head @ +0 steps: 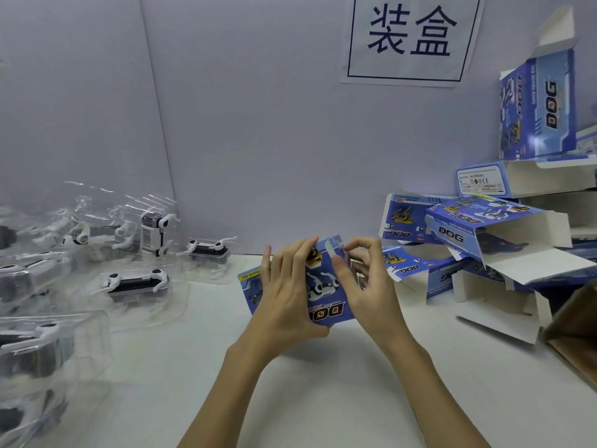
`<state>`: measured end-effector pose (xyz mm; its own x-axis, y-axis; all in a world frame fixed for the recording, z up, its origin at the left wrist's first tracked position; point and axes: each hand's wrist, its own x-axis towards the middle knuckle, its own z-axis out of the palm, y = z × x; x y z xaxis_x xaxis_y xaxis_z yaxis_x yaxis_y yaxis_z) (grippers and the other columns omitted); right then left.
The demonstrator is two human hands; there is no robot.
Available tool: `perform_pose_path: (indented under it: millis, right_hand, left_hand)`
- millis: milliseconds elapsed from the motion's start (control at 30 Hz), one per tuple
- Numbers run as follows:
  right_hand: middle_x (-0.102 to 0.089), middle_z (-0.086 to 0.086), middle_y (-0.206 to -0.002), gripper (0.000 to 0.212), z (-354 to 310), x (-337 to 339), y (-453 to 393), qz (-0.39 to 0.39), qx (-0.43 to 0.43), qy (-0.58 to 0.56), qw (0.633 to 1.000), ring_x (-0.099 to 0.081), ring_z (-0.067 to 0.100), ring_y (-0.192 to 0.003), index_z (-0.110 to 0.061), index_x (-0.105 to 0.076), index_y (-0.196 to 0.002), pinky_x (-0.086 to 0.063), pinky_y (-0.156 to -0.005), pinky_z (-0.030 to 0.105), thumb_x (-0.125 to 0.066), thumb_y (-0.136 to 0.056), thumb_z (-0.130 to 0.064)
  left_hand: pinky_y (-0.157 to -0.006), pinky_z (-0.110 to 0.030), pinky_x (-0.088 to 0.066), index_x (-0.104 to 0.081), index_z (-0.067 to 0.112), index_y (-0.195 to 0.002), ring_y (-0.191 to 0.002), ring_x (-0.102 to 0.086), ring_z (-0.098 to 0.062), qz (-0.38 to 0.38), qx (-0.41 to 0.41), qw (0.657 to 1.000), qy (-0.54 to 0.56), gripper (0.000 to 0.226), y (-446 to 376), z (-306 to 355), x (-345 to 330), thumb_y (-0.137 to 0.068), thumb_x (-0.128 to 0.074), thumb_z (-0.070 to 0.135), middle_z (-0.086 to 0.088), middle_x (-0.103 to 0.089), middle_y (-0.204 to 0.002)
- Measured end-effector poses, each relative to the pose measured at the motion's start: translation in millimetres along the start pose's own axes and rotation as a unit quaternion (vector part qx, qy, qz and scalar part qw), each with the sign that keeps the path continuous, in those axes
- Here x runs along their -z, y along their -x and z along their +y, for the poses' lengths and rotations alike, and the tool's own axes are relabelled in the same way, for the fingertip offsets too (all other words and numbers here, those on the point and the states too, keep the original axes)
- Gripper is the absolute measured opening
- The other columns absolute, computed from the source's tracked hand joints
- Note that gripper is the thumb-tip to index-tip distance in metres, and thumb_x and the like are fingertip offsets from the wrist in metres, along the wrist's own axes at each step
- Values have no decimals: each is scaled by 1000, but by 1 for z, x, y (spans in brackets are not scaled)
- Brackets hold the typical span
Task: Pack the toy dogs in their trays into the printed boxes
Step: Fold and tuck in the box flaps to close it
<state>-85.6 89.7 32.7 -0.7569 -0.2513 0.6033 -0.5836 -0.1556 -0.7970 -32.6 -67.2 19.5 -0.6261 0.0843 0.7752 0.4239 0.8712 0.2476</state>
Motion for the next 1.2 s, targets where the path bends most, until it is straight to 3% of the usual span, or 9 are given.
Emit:
perform_pose_path:
  millis: [167, 467, 633, 867, 967, 1067, 1200]
  right_hand:
    - [-73, -11, -118, 27, -6, -1, 1, 0, -9, 10, 1000, -73, 15, -110, -42, -60, -126, -64, -74, 30, -64, -99, -41]
    - [-75, -5, -118, 32, -7, 1, 1, 16, -25, -1, 1000, -75, 18, -107, -29, -66, -128, -66, -72, 35, -65, -97, -37]
    - [-75, -5, -120, 31, -5, 0, 2, 16, -20, -22, 999, -75, 19, -109, -27, -67, -128, -66, -73, 33, -67, -98, -34]
    - [-73, -7, -127, 32, -1, -2, 2, 31, -12, -8, 999, -72, 18, -115, -37, -72, -129, -66, -80, 38, -68, -97, -38]
    - [-64, -9, -143, 35, 1, -4, 3, 38, 2, 17, 999, -64, 13, -128, -49, -69, -130, -65, -83, 33, -67, -96, -41]
    - [-56, -12, -150, 34, 2, -6, 5, 28, 17, 25, 999, -61, 4, -130, -60, -66, -126, -63, -81, 25, -63, -97, -42]
    - [-48, -9, -156, 38, 6, -7, 7, 20, 41, 61, 997, -54, -3, -133, -48, -63, -139, -60, -86, 20, -52, -104, -40]
  left_hand:
    - [-130, -43, -1, -15, 23, -158, -146, -30, -18, 6, 6, 1000, 16, 132, 1, -1, 0, -55, -96, 45, 1, -32, -153]
    - [-129, -56, -2, -12, 28, -158, -146, -30, -16, 8, 13, 1000, 23, 131, 1, -4, -1, -56, -91, 52, 7, -27, -152]
    - [-130, -50, -1, -11, 29, -158, -146, -29, -15, 8, 13, 1000, 22, 130, 1, -4, -2, -57, -90, 53, 7, -27, -153]
    - [-127, -59, -13, -16, 19, -159, -146, -33, -22, 17, 12, 1000, -8, 130, 1, 0, -4, -59, -92, 52, -3, -36, -154]
    - [-126, -60, -15, -18, 16, -158, -145, -35, -24, 22, 15, 1000, -16, 130, 1, 0, -4, -59, -93, 51, -4, -37, -154]
    - [-125, -60, -17, -17, 15, -158, -144, -34, -24, 22, 12, 999, -28, 131, 2, 0, -5, -58, -93, 53, -3, -35, -154]
    - [-126, -57, -16, -19, 14, -159, -144, -34, -24, 26, 15, 999, -31, 129, 2, 0, -7, -59, -92, 53, -1, -34, -154]
